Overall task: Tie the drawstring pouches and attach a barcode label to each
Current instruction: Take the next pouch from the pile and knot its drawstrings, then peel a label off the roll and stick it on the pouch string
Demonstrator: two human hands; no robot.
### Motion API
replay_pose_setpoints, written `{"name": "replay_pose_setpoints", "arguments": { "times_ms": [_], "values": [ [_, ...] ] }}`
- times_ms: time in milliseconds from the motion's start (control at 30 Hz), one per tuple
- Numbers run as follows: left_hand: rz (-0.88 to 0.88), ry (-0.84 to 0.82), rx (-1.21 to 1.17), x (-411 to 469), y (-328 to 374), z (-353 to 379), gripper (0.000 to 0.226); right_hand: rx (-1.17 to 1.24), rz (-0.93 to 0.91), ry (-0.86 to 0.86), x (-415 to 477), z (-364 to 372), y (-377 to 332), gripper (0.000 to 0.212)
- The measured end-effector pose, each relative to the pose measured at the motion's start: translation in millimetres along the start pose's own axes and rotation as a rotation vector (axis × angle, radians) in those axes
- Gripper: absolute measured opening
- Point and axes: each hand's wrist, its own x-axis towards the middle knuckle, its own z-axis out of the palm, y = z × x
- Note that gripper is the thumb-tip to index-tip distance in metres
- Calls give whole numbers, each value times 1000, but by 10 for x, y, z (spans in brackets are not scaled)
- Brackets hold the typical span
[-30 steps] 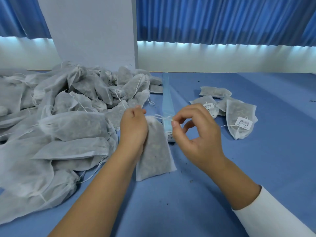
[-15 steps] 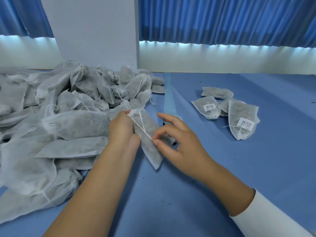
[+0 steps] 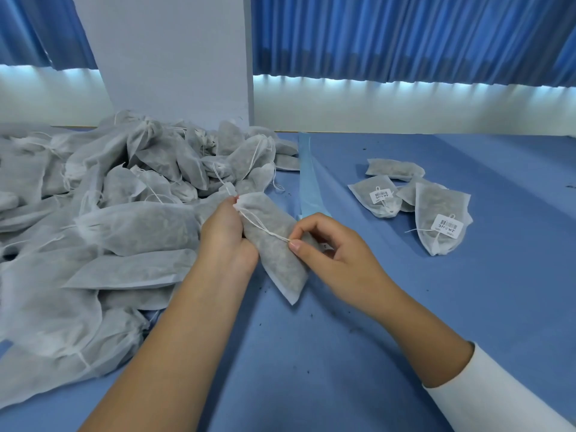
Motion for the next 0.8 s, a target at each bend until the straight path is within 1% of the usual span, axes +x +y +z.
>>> {"name": "replay_pose_setpoints", "arguments": {
  "times_ms": [67,100,167,233,300,400,467,533,667,733,800],
  "values": [
    [-35,-51,-134,-28,12,-4,29,14,20,45,4,-4,-2,12],
    [-23,-95,-195,-57,19,-2,31,32,31,77,10,-10,-1,14],
    [32,-178,-217,-131,43,20,37,77,39,152,26,-35,4,13],
    [98,-232,-49,-174,22,44,37,113,46,237,43,-72,16,11],
    [130,-249,239,-230,-29,64,32,126,63,312,59,-109,39,9],
    [126,-290,582,-296,-101,72,26,132,98,337,74,-132,77,6],
    [176,-289,693,-301,-137,59,31,140,110,333,80,-125,93,5],
    [227,-283,706,-299,-140,46,29,137,111,324,83,-111,106,5],
    [244,-279,696,-254,-160,27,20,125,117,294,78,-120,109,4],
    [239,-247,655,-222,-161,24,14,109,126,311,79,-153,103,12],
    [226,-193,584,-162,-137,8,9,35,140,362,85,-226,109,25]
  ]
}}
